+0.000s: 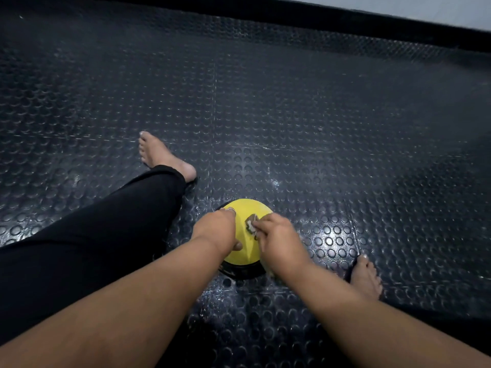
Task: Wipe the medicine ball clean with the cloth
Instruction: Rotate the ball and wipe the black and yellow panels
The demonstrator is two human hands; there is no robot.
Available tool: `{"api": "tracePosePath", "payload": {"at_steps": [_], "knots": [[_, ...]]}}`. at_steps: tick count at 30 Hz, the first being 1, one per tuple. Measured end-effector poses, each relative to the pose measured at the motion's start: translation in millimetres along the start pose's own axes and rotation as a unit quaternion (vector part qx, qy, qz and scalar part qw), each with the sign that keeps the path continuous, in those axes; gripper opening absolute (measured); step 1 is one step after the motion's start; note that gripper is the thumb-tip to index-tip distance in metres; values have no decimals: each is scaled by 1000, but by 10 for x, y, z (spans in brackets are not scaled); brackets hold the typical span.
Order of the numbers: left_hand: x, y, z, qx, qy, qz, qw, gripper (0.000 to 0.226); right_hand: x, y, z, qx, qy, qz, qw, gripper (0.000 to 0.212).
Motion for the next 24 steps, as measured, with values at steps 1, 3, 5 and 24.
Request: {"api": "tracePosePath", "payload": {"at_steps": [1,3,5,24], "knots": [[-12,62,-54,0,-7,5,1000,76,-11,39,-45,4,3,4,1000,26],[-87,277,-157,-11,-8,-15,1000,84,-57,31,-38,-4,-6,-34,999,27],[74,44,-138,-33,23,-24,999,91,-143,-49,38,-1,-4,-123,992,25],[2061,-2753,-415,-342,343,372,792,108,-232,-271,122,43,12,-192,980,23]]}}
Point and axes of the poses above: each hand's wrist, its own y-axis away from the middle knuckle, its own z-axis out of the back of the hand, x = y × z, the point moved 2 cm from there along -y, towards the middle knuckle, and after that the axes turned 13 degrees about -x, right-handed, at the moved point
